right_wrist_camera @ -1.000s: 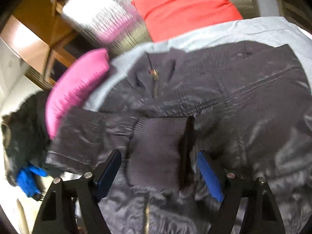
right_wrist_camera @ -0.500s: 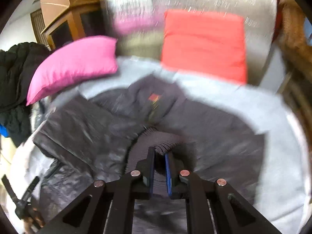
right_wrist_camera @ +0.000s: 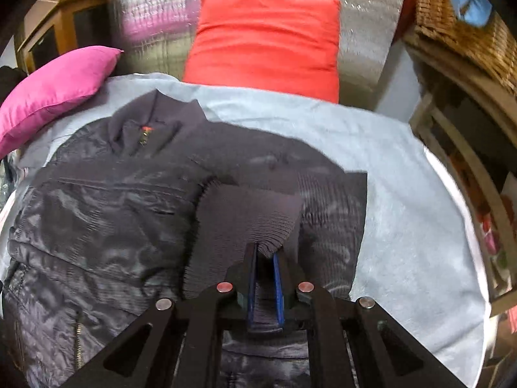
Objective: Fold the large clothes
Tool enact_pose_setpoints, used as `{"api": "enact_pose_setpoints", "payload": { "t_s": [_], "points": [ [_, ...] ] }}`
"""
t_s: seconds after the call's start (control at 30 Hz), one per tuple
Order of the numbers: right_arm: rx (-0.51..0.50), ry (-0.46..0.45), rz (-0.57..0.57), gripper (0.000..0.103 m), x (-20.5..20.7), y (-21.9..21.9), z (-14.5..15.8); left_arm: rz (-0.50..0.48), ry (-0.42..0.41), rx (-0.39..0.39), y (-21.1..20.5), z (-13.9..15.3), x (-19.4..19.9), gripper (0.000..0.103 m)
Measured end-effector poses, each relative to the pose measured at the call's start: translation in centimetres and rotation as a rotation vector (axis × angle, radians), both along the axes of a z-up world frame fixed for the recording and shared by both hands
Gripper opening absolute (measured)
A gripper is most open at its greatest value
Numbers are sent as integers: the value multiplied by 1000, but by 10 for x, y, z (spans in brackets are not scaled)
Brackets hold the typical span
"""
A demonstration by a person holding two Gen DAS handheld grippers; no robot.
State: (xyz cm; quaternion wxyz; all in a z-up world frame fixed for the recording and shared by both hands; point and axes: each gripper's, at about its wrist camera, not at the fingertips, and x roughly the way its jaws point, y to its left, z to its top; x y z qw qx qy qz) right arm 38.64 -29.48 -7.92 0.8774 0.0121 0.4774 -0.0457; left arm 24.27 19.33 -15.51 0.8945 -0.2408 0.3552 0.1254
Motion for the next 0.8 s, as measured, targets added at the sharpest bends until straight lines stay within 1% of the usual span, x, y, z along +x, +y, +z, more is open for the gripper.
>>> {"api": "enact_pose_setpoints", "payload": {
  "t_s": [0.07, 0.1, 0.17, 0.2, 0.27, 0.3, 0.33, 0.37, 0.4, 0.43, 0.47, 0.5, 0.53, 0.57, 0.6, 0.63, 0.67, 0.7, 0.73, 0.77, 0.8],
  "points": [
    [17, -3, -3, 10, -2, -5, -3, -5, 33, 8, -2, 7, 3, 85],
    [25, -6, -1, 10, -2, -8, -2, -13, 43, -4, -2, 13, 4, 85],
    [39, -19, 6, 10, -2, -10, 0, -30, -3, -98, -2, 34, 3, 85],
    [47, -26, 10, 10, -2, -11, 3, -44, -30, -124, -6, 46, 5, 85],
    [64, -39, 10, 10, -1, -12, 9, -118, -81, -160, -23, 71, 15, 85],
    [72, -52, 9, 10, -1, -14, 14, -153, -87, -188, -32, 76, 22, 85],
    [77, -60, 10, 10, -2, -15, 18, -206, -70, -260, -44, 77, 36, 85],
    [79, -68, 14, 10, -3, -15, 22, -239, -39, -328, -56, 73, 49, 85],
    [73, -75, 23, 10, -4, -14, 26, -254, -17, -372, -66, 69, 60, 85],
    [66, -80, 32, 10, -4, -12, 29, -250, -2, -388, -75, 64, 71, 85],
    [59, -88, 40, 10, -5, -11, 34, -229, 3, -374, -81, 60, 81, 85],
    [49, -97, 45, 10, -5, -12, 38, -207, 3, -341, -86, 58, 89, 85],
    [40, -107, 48, 10, -6, -12, 42, -194, 9, -286, -89, 55, 98, 83],
    [32, -117, 47, 10, -8, -13, 44, -182, 46, -236, -93, 49, 106, 70],
    [22, -124, 45, 10, -8, -14, 45, -164, 152, -164, -97, 34, 120, 59],
    [17, -119, 45, 10, -9, -15, 43, -170, 234, -93, -100, 19, 129, 46],
    [11, -100, 46, 10, -8, -16, 36, -174, 229, -35, -103, 14, 131, 48],
    [6, -76, 49, 10, -8, -15, 26, -185, 207, 40, -108, 17, 130, 48],
    [-2, -50, 51, 10, -7, -15, 15, -205, 205, 94, -113, 21, 129, 49],
    [-6, -20, 55, 10, -6, -14, 4, -213, 199, 111, -115, 24, 126, 49],
    [5, 6, 58, 10, -6, -15, -7, -213, 192, 111, -113, 27, 124, 49]
  ]
}}
